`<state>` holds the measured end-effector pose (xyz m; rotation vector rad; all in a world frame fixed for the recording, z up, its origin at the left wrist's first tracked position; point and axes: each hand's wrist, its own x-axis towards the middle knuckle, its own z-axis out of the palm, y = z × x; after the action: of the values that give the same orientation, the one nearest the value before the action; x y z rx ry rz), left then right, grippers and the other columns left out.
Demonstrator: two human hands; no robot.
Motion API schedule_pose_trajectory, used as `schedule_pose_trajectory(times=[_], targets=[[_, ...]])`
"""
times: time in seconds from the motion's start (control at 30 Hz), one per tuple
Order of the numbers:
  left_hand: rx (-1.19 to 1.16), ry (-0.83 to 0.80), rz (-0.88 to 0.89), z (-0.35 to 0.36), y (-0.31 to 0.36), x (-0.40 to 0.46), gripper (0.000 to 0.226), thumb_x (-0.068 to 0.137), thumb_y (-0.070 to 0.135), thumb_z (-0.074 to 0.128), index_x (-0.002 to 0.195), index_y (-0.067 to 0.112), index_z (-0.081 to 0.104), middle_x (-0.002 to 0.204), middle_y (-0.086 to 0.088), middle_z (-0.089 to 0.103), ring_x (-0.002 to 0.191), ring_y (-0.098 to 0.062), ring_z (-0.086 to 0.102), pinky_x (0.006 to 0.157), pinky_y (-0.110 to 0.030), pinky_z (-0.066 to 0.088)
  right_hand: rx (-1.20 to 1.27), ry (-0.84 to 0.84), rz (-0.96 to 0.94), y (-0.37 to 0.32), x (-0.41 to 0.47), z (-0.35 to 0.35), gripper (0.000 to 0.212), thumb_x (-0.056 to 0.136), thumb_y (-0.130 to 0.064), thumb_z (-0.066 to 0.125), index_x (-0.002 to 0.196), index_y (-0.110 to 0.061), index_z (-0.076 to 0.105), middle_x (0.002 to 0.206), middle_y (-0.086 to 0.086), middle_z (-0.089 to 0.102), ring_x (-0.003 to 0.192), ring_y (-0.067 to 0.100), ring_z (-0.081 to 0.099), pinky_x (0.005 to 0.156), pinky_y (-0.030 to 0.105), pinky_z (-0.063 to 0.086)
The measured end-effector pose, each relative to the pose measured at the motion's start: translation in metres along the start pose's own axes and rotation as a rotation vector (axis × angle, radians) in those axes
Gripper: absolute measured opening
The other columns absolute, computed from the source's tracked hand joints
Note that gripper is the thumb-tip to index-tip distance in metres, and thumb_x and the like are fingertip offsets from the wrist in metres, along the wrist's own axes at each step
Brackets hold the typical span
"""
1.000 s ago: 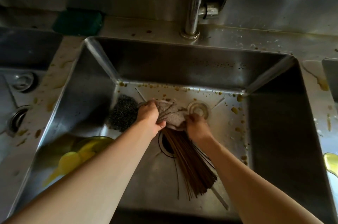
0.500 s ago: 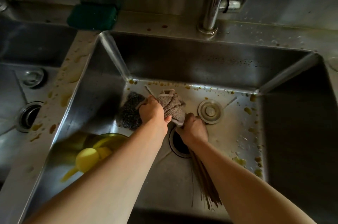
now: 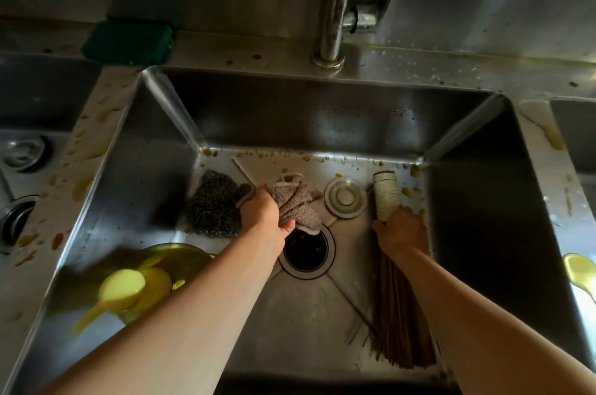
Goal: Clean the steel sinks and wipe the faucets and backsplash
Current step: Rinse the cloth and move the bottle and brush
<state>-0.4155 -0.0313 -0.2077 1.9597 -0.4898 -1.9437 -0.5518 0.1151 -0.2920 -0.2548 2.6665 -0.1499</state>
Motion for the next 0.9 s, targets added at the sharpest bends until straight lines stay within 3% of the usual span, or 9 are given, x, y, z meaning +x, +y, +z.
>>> schedule_pose_trajectory(times=[0.2, 0.3, 0.4, 0.47, 0.57, 0.67, 0.73, 0.8, 0.9], targets=[[0.059, -0.025, -0.054, -0.003, -0.006, -0.001, 0.022, 0.099, 0.030, 0.040, 0.110, 0.016, 0.053, 0.119, -0.011, 0.054, 0.094, -0.028, 0.050, 0.052, -0.030, 0.038, -0.047, 0.014, -0.017, 0.001, -0.009, 0.002, 0.051, 0.089, -0.029, 0.061, 0.128, -0.005, 0.038, 0.127, 0.022, 0.049, 0.116, 0.038, 0.049, 0.094, 0.042, 0.042], [0.076, -0.056, -0.080, -0.004, -0.007, -0.005, 0.021, 0.099, 0.026, 0.037, 0.106, 0.015, 0.054, 0.109, -0.010, 0.057, 0.078, -0.023, 0.049, 0.051, -0.028, 0.037, -0.025, 0.161, -0.257, -0.007, -0.023, -0.008, 0.050, 0.092, -0.035, 0.054, 0.135, -0.017, 0.037, 0.137, 0.015, 0.039, 0.123, 0.033, 0.042, 0.102, 0.043, 0.038], [0.068, -0.081, -0.150, -0.004, -0.006, -0.013, 0.026, 0.100, 0.022, 0.033, 0.087, 0.013, 0.054, 0.088, -0.008, 0.055, 0.071, -0.020, 0.046, 0.052, -0.026, 0.035, 0.563, -0.192, -0.485, -0.032, -0.054, -0.019, 0.051, 0.092, -0.058, 0.042, 0.135, -0.031, 0.044, 0.140, 0.003, 0.041, 0.119, 0.015, 0.046, 0.100, 0.035, 0.040], [0.079, -0.089, -0.177, -0.003, -0.005, -0.021, 0.029, 0.100, 0.021, 0.032, 0.081, 0.013, 0.052, 0.084, -0.008, 0.054, 0.069, -0.020, 0.046, 0.051, -0.026, 0.036, 0.983, -0.548, -0.363, -0.048, -0.080, -0.026, 0.055, 0.087, -0.071, 0.036, 0.128, -0.038, 0.051, 0.139, -0.001, 0.050, 0.120, 0.009, 0.050, 0.104, 0.032, 0.040], [0.138, -0.055, -0.128, 0.000, -0.007, -0.026, 0.024, 0.101, 0.026, 0.039, 0.094, 0.008, 0.054, 0.090, -0.011, 0.055, 0.076, -0.027, 0.052, 0.046, -0.029, 0.047, 1.416, -0.912, -0.121, -0.068, -0.098, -0.030, 0.042, 0.095, -0.056, 0.033, 0.103, -0.030, 0.065, 0.111, 0.001, 0.070, 0.101, 0.010, 0.066, 0.085, 0.024, 0.052], [0.326, 0.022, 0.013, 0.000, -0.017, -0.021, 0.024, 0.099, 0.032, 0.047, 0.095, 0.010, 0.056, 0.102, -0.013, 0.058, 0.085, -0.028, 0.054, 0.064, -0.042, 0.056, 1.565, -0.805, -0.034, -0.083, -0.099, -0.022, 0.050, 0.081, -0.043, 0.059, 0.122, -0.014, 0.058, 0.116, 0.012, 0.065, 0.106, 0.023, 0.064, 0.085, 0.032, 0.054], [0.466, 0.044, 0.084, -0.002, -0.026, -0.014, 0.033, 0.098, 0.037, 0.048, 0.086, 0.008, 0.059, 0.103, -0.016, 0.063, 0.079, -0.026, 0.057, 0.074, -0.044, 0.058, 1.486, -0.700, -0.096, -0.086, -0.096, -0.018, 0.027, 0.083, -0.027, 0.066, 0.105, -0.011, 0.062, 0.098, 0.011, 0.066, 0.090, 0.019, 0.065, 0.073, 0.028, 0.056], [0.544, -0.006, 0.090, -0.004, -0.031, -0.010, 0.036, 0.098, 0.042, 0.046, 0.096, 0.009, 0.061, 0.101, -0.013, 0.063, 0.076, -0.026, 0.059, 0.067, -0.039, 0.058, 1.305, -0.565, -0.172, -0.086, -0.093, -0.018, 0.010, 0.085, -0.017, 0.068, 0.087, -0.011, 0.060, 0.079, 0.006, 0.064, 0.072, 0.012, 0.064, 0.063, 0.022, 0.055], [0.620, -0.066, 0.060, -0.008, -0.034, -0.008, 0.039, 0.099, 0.043, 0.042, 0.108, 0.009, 0.056, 0.106, -0.011, 0.063, 0.082, -0.029, 0.065, 0.059, -0.035, 0.057, 1.084, -0.370, -0.200, -0.084, -0.086, -0.015, 0.017, 0.085, -0.022, 0.069, 0.074, -0.013, 0.060, 0.068, 0.001, 0.064, 0.065, 0.013, 0.062, 0.067, 0.028, 0.055]])
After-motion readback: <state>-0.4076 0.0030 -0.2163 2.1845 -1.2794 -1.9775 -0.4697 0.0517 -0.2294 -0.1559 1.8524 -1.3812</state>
